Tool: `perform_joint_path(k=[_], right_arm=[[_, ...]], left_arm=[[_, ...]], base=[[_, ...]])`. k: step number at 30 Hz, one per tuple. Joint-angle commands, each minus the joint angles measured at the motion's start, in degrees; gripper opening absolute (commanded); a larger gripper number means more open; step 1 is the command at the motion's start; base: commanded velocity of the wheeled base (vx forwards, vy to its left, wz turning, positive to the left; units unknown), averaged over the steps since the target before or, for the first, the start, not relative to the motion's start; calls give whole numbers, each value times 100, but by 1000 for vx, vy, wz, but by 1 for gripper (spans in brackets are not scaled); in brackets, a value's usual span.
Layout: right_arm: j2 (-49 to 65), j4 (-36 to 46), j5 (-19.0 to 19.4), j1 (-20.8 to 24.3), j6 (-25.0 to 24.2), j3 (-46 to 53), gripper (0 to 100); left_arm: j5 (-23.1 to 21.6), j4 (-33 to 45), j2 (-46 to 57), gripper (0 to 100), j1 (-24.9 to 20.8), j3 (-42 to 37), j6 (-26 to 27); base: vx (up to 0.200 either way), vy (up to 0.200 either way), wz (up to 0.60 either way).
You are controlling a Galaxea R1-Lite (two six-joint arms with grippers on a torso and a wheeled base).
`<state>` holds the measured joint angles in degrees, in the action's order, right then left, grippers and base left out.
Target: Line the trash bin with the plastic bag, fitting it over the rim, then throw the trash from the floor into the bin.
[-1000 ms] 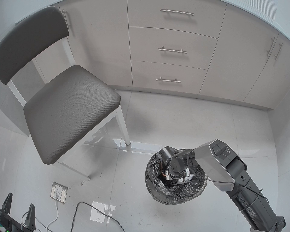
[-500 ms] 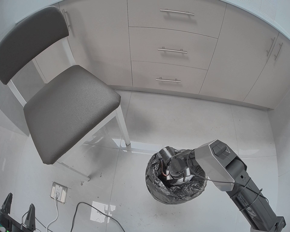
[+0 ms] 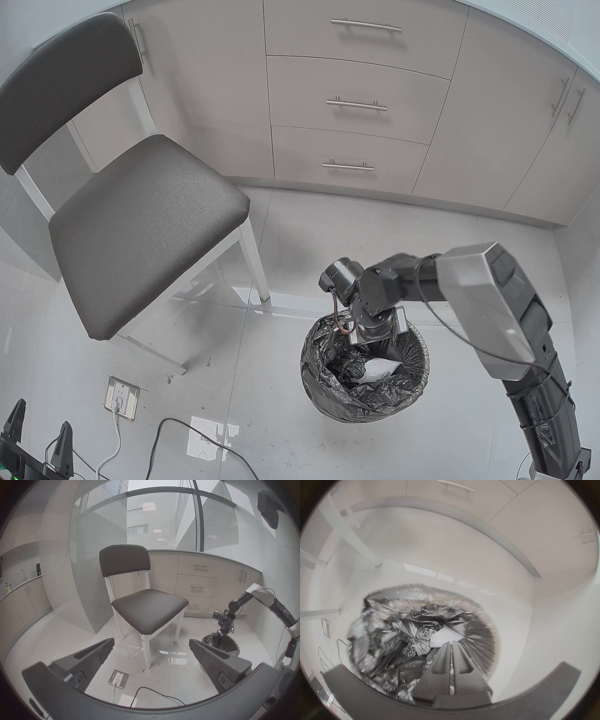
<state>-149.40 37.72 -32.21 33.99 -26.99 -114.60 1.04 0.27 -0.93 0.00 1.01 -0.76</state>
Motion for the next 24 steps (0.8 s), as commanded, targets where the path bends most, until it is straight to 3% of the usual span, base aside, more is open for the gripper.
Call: perform_joint_path(k=[1,4,10,12,13,14,16,17,18,20,24], right_arm=[[1484,790,-84,126,-324,1,0],[2028,1203,-84,126,-360,1,0],[4217,2785,-31,-182,-157,1,0],[4322,2855,-22,-200,-122,1,0],[5113,3321,197,-446,238,1,0],[5113,3321,197,-446,238,1,0],[6054,3743,584,-867,1003,1,0],[6054,3743,584,-867,1003,1,0],[6651,3954,663,-938,1512,1,0],[7082,4121,681,-929,1864,1,0],[8401,4842,681,-999,3051,1,0]], left_arm=[[2,0,93,100,0,-101,-4],[2,0,93,100,0,-101,-4],[2,0,93,100,0,-101,-4],[2,0,93,100,0,-101,-4],[2,0,93,100,0,-101,-4],[2,0,93,100,0,-101,-4],[2,0,93,100,0,-101,-4],[2,0,93,100,0,-101,-4],[2,0,93,100,0,-101,-4],[2,0,93,100,0,-101,-4],[2,0,93,100,0,-101,-4]], base=[[0,0,0],[0,0,0],[0,0,0],[0,0,0],[0,0,0],[0,0,0],[0,0,0],[0,0,0],[0,0,0],[0,0,0],[0,0,0]])
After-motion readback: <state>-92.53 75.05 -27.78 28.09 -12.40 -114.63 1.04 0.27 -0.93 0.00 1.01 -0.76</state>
